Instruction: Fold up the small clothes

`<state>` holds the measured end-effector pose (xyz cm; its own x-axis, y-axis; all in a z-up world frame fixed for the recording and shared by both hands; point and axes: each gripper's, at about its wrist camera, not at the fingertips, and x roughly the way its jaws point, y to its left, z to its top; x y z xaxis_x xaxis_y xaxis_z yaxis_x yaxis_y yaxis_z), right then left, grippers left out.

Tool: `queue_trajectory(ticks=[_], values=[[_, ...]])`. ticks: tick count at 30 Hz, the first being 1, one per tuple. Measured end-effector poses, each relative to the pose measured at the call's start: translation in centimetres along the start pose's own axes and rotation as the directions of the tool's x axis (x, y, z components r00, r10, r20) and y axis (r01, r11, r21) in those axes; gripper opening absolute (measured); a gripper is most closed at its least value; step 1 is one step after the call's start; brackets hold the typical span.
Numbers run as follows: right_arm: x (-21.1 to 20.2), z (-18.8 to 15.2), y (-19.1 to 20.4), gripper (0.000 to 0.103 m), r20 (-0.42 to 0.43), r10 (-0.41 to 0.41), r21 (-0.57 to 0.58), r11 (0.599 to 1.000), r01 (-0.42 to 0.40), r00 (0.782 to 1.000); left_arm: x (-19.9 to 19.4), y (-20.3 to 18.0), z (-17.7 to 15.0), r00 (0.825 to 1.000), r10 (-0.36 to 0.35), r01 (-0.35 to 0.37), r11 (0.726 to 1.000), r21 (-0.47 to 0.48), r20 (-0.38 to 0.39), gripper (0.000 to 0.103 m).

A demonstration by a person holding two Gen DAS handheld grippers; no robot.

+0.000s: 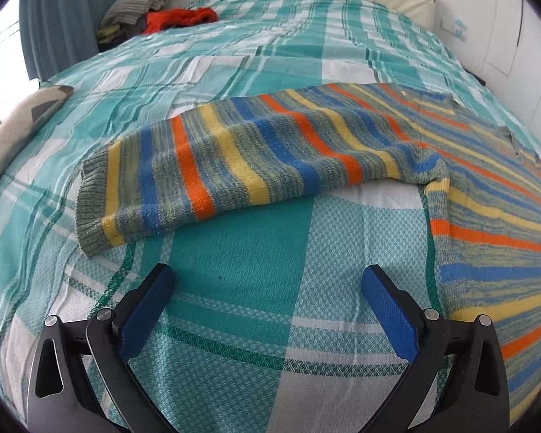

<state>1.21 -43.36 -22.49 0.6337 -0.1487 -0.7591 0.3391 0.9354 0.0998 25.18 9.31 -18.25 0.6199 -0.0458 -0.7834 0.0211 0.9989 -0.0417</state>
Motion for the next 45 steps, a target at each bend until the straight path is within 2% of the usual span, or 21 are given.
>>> queue_trajectory(ticks=[7,45], values=[[0.35,-0.44,0.8,0.094,0.007,-0.022,-0.055,0.998,0.022,1.0,0.0,-0.15,0.01,1.0,-0.002,0.002,1.0,-0.001,0.0,0.103],[0.45,-0.32,0.77,0.097,-0.005,-0.019,-0.054,0.998,0.019,1.0,-0.02,-0.23,-0.01,1.0,0.0,0.0,1.0,0.0,0.0,0.103]])
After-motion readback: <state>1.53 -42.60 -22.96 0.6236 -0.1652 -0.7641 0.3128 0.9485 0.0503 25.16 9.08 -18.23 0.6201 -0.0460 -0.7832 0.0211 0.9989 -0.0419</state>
